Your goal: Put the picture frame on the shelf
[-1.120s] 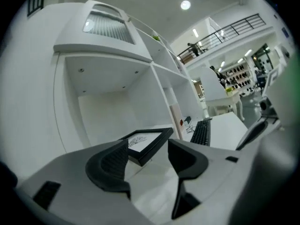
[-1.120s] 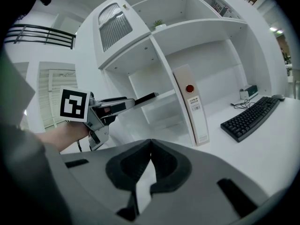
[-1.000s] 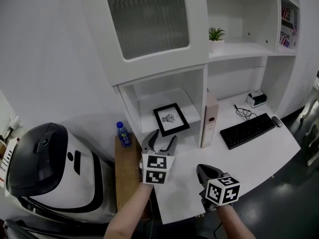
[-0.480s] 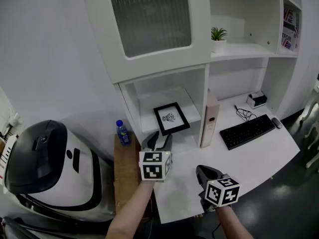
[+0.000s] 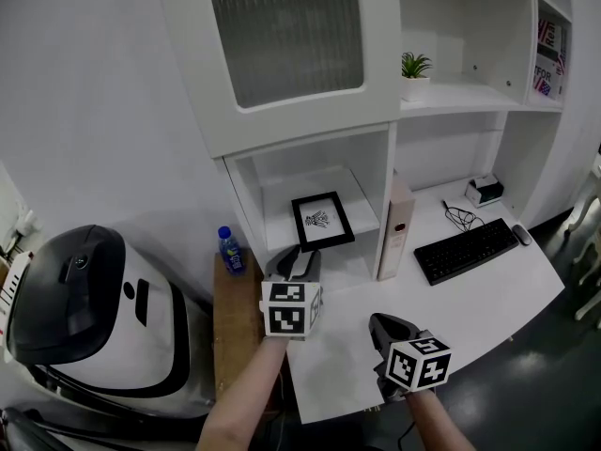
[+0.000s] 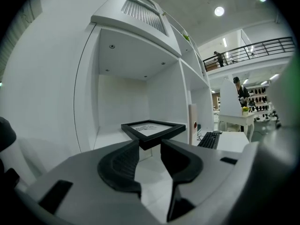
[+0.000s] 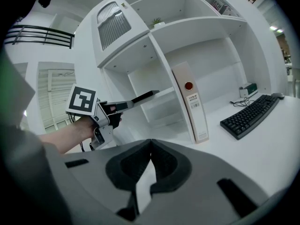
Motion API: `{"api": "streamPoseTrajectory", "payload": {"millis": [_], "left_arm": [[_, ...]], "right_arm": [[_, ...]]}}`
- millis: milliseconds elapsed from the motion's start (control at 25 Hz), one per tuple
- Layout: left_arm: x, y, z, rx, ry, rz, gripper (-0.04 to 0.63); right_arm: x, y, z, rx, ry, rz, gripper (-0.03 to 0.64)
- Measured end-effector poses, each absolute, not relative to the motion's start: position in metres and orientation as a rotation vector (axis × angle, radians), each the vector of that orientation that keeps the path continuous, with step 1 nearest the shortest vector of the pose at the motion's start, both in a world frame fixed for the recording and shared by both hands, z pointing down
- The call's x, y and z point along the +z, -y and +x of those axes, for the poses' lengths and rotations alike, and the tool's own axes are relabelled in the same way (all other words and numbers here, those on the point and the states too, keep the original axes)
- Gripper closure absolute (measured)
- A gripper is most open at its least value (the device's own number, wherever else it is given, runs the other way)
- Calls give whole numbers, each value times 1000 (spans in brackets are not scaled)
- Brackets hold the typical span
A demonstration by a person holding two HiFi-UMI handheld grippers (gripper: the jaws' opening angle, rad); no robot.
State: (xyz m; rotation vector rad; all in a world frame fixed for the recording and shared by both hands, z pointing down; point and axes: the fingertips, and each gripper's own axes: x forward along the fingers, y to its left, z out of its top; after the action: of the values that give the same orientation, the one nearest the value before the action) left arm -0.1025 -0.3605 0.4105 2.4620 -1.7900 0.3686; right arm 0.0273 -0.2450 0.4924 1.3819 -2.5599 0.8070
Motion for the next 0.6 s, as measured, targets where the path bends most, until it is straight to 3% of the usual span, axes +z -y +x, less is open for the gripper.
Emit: {"api": "streamPoseTrajectory", "payload": {"millis": [600], "left_arm": [[411, 374, -98, 352, 1825, 2421, 453]], "right_arm": [[491, 250, 34, 803, 2552, 1405, 617]]}}
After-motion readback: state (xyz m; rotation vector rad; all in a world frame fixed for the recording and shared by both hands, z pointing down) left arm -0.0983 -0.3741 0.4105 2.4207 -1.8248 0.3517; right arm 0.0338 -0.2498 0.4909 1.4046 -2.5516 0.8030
